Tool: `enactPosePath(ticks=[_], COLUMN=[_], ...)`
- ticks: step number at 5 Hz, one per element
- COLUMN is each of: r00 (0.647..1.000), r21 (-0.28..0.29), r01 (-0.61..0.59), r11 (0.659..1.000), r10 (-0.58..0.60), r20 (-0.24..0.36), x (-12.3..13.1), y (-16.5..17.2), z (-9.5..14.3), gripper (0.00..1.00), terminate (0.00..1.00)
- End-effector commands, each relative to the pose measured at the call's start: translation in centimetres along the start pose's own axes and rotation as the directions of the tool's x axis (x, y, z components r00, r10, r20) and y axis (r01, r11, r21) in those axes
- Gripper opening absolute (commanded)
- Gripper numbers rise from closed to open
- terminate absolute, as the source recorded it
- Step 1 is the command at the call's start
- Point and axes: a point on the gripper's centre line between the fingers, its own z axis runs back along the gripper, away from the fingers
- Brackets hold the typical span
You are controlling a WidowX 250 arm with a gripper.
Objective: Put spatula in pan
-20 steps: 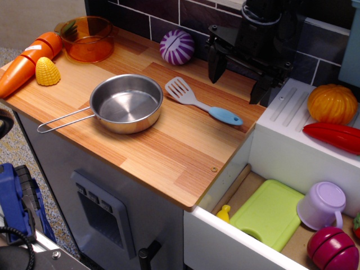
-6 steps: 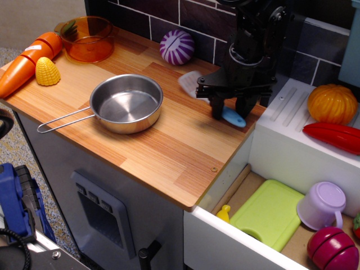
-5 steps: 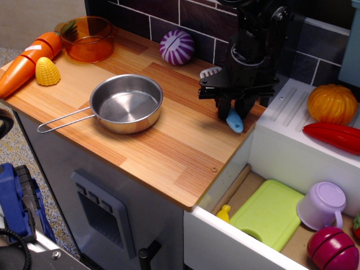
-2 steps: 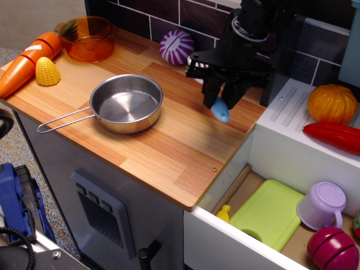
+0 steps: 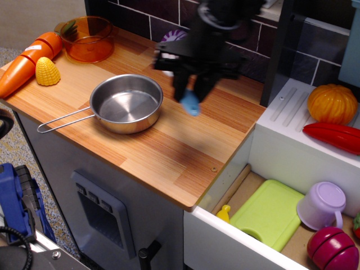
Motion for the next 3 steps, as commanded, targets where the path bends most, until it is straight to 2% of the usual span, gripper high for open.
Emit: enactPosePath(ticks=[1, 2, 3], r00=[0.999, 0.999, 0.995], r21=[-0.072, -0.153, -0.214], r01=[-0.014, 0.02, 0.062], r11=[0.997, 0.988, 0.975], r10=[0.017, -0.027, -0.078], r20=[0.039, -0.044, -0.065], x=[2.0, 3.9, 4.6], y=[2.3, 4.0, 4.6], z=[1.0, -0.3, -1.9], gripper=[0.0, 0.0, 0.0], terminate=[0.0, 0.0, 1.0])
